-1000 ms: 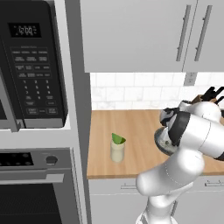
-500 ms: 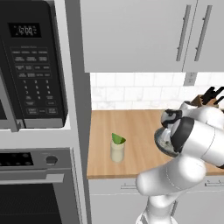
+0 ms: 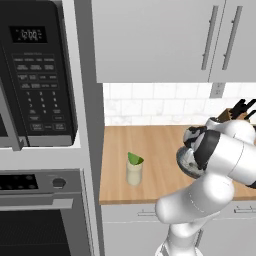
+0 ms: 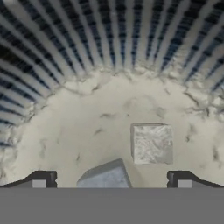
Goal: Grab a lemon wedge from the fridge and one ice cube from the ice bowl, and put them in the glass of lemonade.
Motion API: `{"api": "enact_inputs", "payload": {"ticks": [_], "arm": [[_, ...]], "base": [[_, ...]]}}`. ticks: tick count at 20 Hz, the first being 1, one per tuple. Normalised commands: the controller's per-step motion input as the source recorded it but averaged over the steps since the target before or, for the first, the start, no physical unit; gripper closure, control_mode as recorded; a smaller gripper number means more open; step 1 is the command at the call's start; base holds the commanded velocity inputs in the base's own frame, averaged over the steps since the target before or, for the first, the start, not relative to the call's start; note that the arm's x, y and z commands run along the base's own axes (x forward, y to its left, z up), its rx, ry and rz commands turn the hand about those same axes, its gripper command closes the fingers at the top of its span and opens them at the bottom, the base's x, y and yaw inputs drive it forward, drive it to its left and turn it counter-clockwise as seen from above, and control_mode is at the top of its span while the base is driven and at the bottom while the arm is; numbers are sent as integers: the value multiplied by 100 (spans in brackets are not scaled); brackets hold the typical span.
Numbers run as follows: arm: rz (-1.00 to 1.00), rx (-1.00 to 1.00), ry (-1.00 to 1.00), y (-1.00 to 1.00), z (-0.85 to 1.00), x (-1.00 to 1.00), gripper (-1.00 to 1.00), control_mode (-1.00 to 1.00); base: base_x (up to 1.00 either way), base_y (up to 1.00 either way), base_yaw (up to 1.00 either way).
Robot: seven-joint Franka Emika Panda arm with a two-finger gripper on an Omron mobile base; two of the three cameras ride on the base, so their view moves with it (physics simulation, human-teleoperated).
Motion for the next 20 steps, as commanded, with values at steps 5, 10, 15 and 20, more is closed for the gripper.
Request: {"api": "enact_inputs", "payload": {"ticks": [5,10,15,20], "arm": [[0,0,0,0,0,0,-100,-100],[0,0,0,0,-5,-2,-100,-100],[0,0,0,0,0,-8,-100,-100],[0,0,0,0,0,0,-100,-100]], "base": [[0,0,0],[0,0,0],[0,0,0],[0,0,0]]}}
